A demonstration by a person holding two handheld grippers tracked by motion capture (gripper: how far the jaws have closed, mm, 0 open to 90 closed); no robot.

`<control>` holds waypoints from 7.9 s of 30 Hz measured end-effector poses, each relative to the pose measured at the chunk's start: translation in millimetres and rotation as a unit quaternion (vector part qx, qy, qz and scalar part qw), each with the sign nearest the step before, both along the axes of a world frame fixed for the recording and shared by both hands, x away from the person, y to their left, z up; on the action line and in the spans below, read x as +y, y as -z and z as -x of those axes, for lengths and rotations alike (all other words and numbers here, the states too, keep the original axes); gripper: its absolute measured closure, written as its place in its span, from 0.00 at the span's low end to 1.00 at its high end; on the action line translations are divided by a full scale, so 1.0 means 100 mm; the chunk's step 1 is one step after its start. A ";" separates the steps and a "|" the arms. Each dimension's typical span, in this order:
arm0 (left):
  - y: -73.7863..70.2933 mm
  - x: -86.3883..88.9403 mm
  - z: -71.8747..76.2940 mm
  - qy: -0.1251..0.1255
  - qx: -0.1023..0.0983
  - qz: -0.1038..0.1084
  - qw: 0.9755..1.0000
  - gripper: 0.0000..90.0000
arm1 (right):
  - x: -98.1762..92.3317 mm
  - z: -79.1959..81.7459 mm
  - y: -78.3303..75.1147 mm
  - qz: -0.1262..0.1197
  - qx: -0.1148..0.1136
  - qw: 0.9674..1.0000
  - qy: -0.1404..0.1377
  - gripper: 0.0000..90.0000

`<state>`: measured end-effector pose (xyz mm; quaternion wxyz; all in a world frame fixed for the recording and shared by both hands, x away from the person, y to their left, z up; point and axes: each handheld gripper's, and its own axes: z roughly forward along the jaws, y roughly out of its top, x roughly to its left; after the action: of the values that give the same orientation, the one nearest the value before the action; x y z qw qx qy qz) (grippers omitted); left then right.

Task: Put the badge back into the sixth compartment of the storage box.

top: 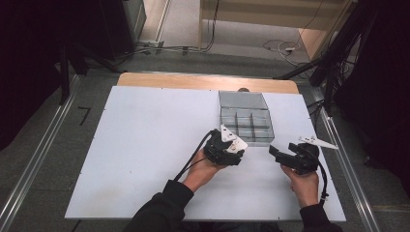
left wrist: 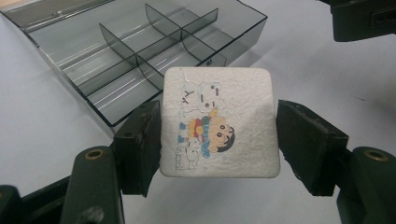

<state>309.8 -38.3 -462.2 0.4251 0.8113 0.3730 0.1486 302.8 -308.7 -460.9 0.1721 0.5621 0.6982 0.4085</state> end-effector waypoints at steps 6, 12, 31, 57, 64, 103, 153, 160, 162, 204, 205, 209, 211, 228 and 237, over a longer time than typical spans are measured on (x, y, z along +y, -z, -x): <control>-0.01 -0.08 -0.01 0.005 -0.003 0.000 1.000 0.38 | 0.06 -0.02 0.00 0.000 0.003 1.000 -0.008 0.14; 0.00 -0.20 0.01 0.009 -0.007 -0.005 1.000 0.38 | 0.09 -0.04 -0.02 -0.017 0.007 1.000 -0.015 0.14; -0.03 -0.48 0.08 0.024 -0.022 0.004 0.999 0.38 | 0.02 -0.12 0.02 -0.163 0.053 0.983 -0.071 0.44; -0.07 -0.15 0.12 0.011 0.007 0.052 0.999 0.14 | 0.01 -0.27 0.12 -0.286 0.088 0.946 -0.122 0.91; -0.06 0.20 0.14 -0.016 0.004 0.049 0.999 0.14 | 0.03 -0.33 0.12 -0.281 0.087 0.948 -0.118 0.91; 0.09 1.91 0.43 -0.156 0.002 0.064 0.986 0.14 | -0.01 -0.83 0.17 -0.283 0.081 0.953 -0.076 0.91; 0.16 2.12 0.49 -0.174 0.009 0.069 0.982 0.14 | -0.02 -0.79 0.05 -0.076 -0.001 0.996 -0.036 0.41; 0.17 2.14 0.49 -0.180 0.010 0.069 0.981 0.14 | 0.03 -0.72 0.01 -0.055 -0.001 0.998 -0.039 0.24; 0.18 2.14 0.49 -0.181 0.011 0.070 0.981 0.14 | 0.03 -0.70 0.00 -0.056 0.000 0.998 -0.038 0.22; 0.18 2.53 0.67 -0.237 0.007 0.077 0.968 0.14 | -0.19 -0.47 0.02 -0.033 -0.004 0.999 -0.020 0.17; 0.18 2.55 0.67 -0.238 0.007 0.078 0.968 0.14 | -0.19 -0.47 0.03 -0.032 -0.003 0.999 -0.018 0.17; 0.20 2.64 0.67 -0.251 0.013 0.084 0.964 0.14 | -0.22 -0.45 0.04 -0.033 -0.004 0.999 -0.017 0.17; 0.20 2.68 0.67 -0.255 0.012 0.083 0.963 0.14 | -0.23 -0.43 0.04 -0.030 -0.004 0.999 -0.015 0.17; 0.25 2.84 0.70 -0.283 0.011 0.076 0.956 0.14 | -0.42 -0.31 0.06 -0.029 -0.010 1.000 0.002 0.17; 0.26 2.88 0.70 -0.292 0.008 0.071 0.954 0.14 | -0.52 -0.24 0.06 -0.028 -0.011 1.000 0.009 0.17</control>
<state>240.0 249.8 -487.9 0.4168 0.6355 0.6069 0.2327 326.9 -360.2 -467.1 0.1676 0.5686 0.6793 0.4325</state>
